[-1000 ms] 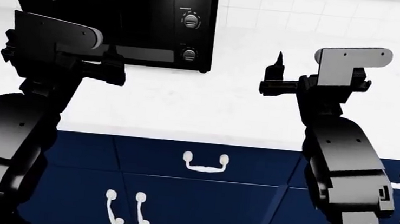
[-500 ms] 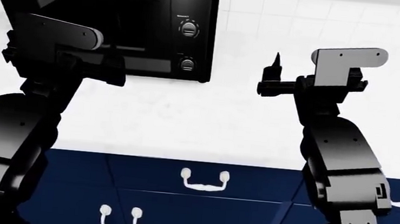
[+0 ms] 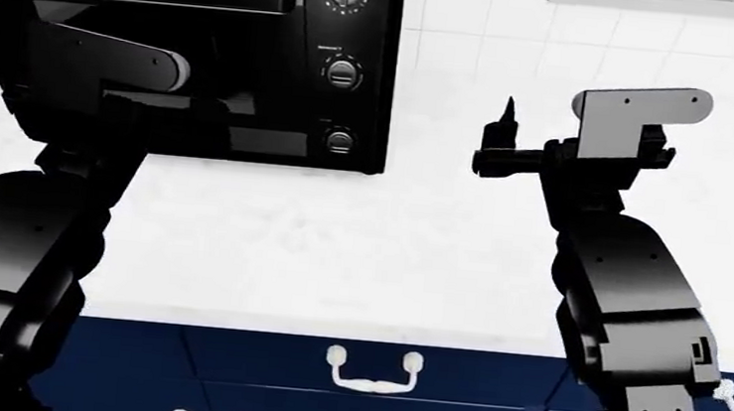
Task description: Open the toaster oven door.
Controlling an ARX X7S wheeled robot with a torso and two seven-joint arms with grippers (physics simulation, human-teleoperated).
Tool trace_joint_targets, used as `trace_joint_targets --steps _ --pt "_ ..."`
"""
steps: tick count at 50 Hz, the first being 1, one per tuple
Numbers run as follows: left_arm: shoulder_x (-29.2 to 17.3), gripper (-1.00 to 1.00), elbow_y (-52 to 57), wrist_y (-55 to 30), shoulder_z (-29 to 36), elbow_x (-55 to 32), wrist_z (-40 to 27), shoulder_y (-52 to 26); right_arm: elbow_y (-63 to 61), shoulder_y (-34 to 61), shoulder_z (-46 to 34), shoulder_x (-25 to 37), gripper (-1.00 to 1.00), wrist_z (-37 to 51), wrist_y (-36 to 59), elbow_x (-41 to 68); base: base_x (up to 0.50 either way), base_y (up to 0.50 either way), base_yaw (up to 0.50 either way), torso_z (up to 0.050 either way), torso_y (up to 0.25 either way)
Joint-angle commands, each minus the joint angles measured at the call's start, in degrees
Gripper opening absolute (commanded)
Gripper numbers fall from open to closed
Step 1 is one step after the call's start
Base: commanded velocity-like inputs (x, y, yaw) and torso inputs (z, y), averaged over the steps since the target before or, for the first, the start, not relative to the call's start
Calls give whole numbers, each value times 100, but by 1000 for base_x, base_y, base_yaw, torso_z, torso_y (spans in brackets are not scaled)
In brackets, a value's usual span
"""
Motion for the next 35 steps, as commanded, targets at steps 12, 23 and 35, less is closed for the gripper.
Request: trace_joint_targets --steps 12,23,35 --pt "-29 100 -24 20 57 -23 -12 -1 62 -6 -37 27 100 24 -48 39 180 0 0 0 0" --pt "-219 100 163 -106 257 -13 94 56 85 -21 -11 35 100 47 -118 72 49 0 0 0 0" --pt "-1298 100 846 -589 1183 406 495 -127 384 -12 -35 -4 100 16 -371 85 0 0 0 0 0"
